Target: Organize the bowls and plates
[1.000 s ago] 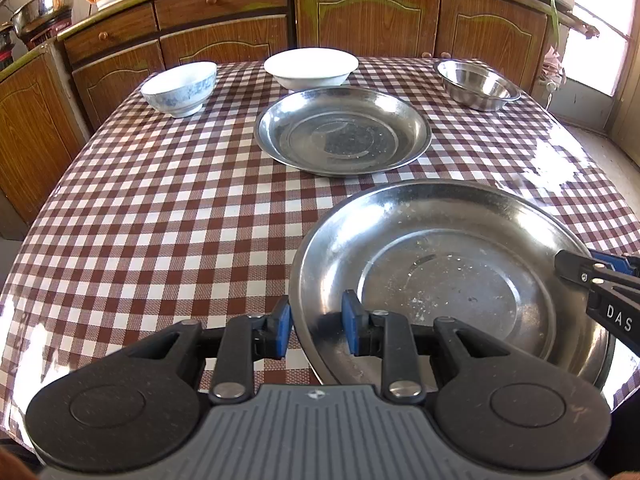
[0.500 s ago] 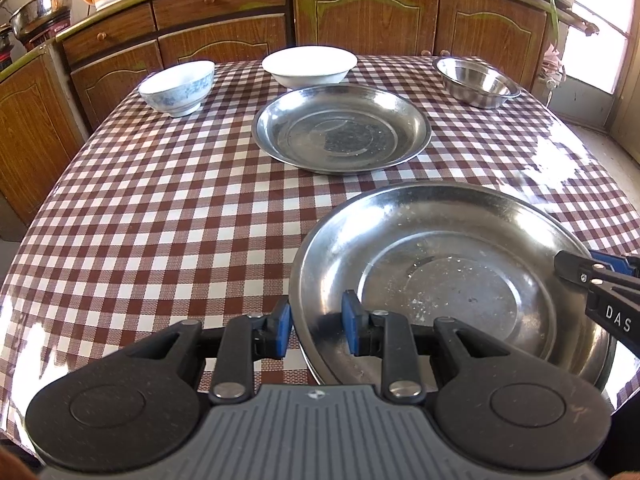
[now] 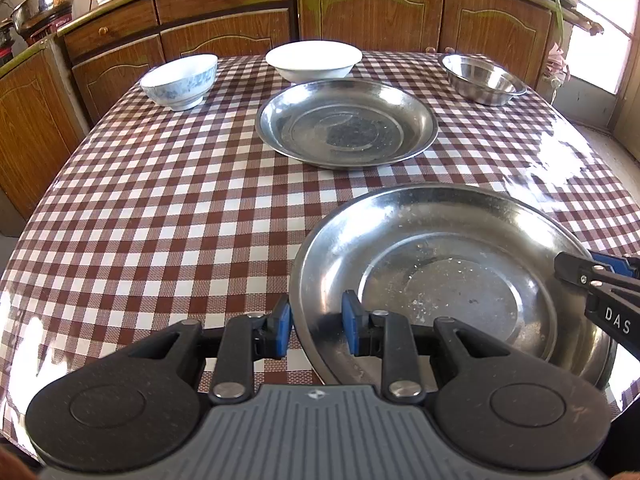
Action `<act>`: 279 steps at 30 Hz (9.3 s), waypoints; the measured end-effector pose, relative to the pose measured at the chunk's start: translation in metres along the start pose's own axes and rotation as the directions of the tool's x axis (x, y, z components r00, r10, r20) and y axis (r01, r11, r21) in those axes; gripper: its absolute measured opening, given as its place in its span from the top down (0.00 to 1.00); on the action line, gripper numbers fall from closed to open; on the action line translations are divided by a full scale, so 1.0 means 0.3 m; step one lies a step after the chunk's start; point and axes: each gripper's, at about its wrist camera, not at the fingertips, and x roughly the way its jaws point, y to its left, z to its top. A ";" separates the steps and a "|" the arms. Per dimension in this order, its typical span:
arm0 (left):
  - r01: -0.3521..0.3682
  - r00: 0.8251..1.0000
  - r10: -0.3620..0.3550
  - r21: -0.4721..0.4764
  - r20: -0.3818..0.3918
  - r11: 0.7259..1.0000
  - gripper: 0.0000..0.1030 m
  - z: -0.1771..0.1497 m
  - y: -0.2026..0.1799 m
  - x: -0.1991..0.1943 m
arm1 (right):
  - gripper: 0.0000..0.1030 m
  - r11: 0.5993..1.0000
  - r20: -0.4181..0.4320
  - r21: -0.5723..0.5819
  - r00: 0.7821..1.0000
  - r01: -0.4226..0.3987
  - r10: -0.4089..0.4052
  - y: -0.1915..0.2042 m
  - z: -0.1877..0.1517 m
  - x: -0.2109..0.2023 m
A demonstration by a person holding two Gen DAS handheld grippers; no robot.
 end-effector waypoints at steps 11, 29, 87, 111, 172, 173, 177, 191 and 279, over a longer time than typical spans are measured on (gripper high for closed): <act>-0.008 1.000 0.008 0.001 -0.007 1.000 0.72 0.001 0.009 0.018 | 0.72 1.000 -0.024 -0.028 1.000 -0.003 0.002 0.014 -0.005 0.022; -0.001 1.000 0.000 -0.068 -0.010 0.998 0.66 0.031 0.044 0.000 | 0.35 1.000 0.040 0.007 0.999 -0.022 0.021 -0.012 0.040 -0.027; -0.055 0.992 0.074 -0.179 0.103 0.982 0.25 0.161 0.177 -0.127 | 0.23 0.996 0.092 0.004 0.992 -0.087 0.086 0.061 0.253 -0.041; -0.059 0.995 0.072 -0.175 0.070 0.983 0.25 0.267 0.183 -0.010 | 0.23 0.995 0.088 0.012 0.991 -0.103 0.102 0.042 0.346 0.068; -0.087 0.996 0.087 -0.064 -0.007 0.994 0.32 0.531 0.222 0.471 | 0.23 0.989 -0.100 0.044 0.984 -0.141 0.145 -0.004 0.555 0.666; -0.082 0.997 0.081 -0.064 -0.012 0.995 0.35 0.532 0.223 0.480 | 0.23 0.989 -0.102 0.043 0.984 -0.139 0.143 -0.002 0.555 0.672; -0.038 0.999 0.037 -0.071 -0.021 0.997 0.39 0.531 0.227 0.515 | 0.23 0.987 -0.112 0.049 0.981 -0.156 0.161 0.004 0.551 0.702; 0.066 0.998 -0.065 -0.074 0.020 0.995 0.79 0.528 0.204 0.467 | 0.71 0.975 -0.070 0.140 0.980 -0.174 0.185 -0.018 0.545 0.687; 0.018 0.962 -0.009 -0.033 0.272 0.999 0.78 0.439 0.063 -0.231 | 0.72 0.981 0.241 0.084 0.959 -0.176 0.152 -0.133 0.513 -0.127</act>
